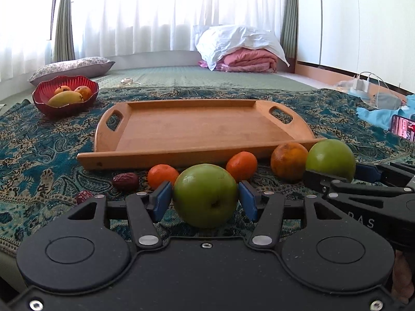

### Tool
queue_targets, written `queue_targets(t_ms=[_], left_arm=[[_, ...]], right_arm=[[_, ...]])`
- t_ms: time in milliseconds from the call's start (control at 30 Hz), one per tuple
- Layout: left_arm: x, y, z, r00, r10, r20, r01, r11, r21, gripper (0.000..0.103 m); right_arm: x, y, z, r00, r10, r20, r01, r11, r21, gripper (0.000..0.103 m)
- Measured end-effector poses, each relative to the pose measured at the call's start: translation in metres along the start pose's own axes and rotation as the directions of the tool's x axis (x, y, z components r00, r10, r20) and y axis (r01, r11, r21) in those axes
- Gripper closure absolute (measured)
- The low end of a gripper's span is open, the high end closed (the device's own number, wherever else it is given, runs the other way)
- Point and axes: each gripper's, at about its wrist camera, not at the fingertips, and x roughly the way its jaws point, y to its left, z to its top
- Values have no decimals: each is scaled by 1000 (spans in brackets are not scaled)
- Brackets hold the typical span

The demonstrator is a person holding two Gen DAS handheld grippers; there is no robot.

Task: Organize fruits
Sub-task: 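Lift both green apples and carry them over the wooden tray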

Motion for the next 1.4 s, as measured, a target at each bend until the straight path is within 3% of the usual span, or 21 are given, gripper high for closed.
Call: queue_targets(t_ms=[733, 1167, 1400], left_arm=[[22, -8, -6, 998, 58, -1, -58, 998, 16, 48], [8, 7, 35, 995, 70, 76, -71, 997, 14, 48], [22, 27, 53, 994, 93, 61, -92, 996, -16, 48]], right_arm=[[2, 0, 1, 1000, -5, -4, 5, 1000, 2, 43], [11, -9, 28, 998, -1, 62, 0, 1000, 30, 43], [29, -19, 49, 996, -1, 84, -1, 1000, 26, 43]])
